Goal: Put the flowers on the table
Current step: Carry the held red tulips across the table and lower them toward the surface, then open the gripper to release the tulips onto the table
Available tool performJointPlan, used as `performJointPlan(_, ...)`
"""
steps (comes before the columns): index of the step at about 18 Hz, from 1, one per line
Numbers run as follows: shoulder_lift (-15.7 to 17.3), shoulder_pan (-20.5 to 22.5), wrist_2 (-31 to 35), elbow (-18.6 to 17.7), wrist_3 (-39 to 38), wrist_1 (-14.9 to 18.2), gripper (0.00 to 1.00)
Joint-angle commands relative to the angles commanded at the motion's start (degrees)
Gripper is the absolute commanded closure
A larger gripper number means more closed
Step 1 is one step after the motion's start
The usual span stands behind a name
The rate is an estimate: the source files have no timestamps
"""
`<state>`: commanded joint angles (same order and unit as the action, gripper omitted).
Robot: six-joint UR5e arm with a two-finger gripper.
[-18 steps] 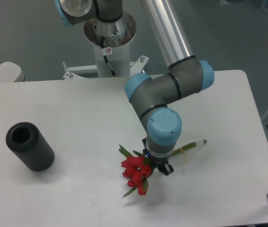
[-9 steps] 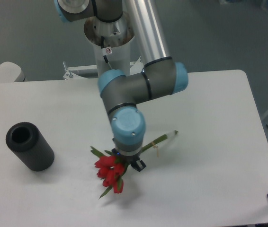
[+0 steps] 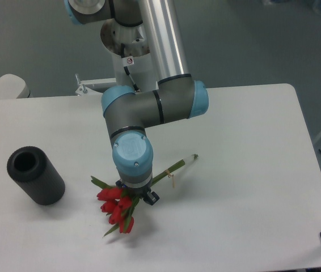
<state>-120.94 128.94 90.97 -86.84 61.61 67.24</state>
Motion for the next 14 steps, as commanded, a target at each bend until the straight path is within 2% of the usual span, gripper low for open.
performJointPlan(5, 0.0, 0.3, 0.2, 0.3, 0.9, -1.0, 0.00)
performJointPlan(14, 0.3, 5.7, -2.5, 2.5, 9.2, -0.7, 0.00)
